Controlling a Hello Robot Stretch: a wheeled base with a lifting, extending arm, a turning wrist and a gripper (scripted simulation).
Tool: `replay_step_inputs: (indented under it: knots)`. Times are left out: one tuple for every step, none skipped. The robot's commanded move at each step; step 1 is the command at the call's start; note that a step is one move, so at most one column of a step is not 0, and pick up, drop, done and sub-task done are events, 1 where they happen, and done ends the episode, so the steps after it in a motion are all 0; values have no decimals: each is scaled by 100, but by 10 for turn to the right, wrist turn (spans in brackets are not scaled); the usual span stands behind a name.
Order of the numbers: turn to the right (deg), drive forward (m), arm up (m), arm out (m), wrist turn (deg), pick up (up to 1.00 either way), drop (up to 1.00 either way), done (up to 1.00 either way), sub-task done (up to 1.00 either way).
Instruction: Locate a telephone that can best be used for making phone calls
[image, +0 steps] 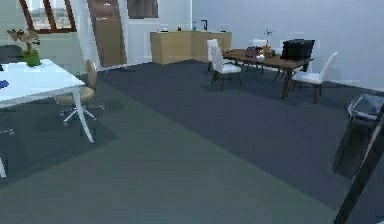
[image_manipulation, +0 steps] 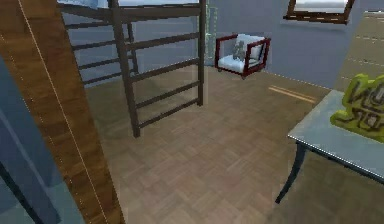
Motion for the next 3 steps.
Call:
replay_step_inputs:
  knots:
    - [-180,0,0,0,0,0,0,0,0]
    - [0,20,0,0,0,0,0,0,0]
    - [180,0,0,0,0,0,0,0,0]
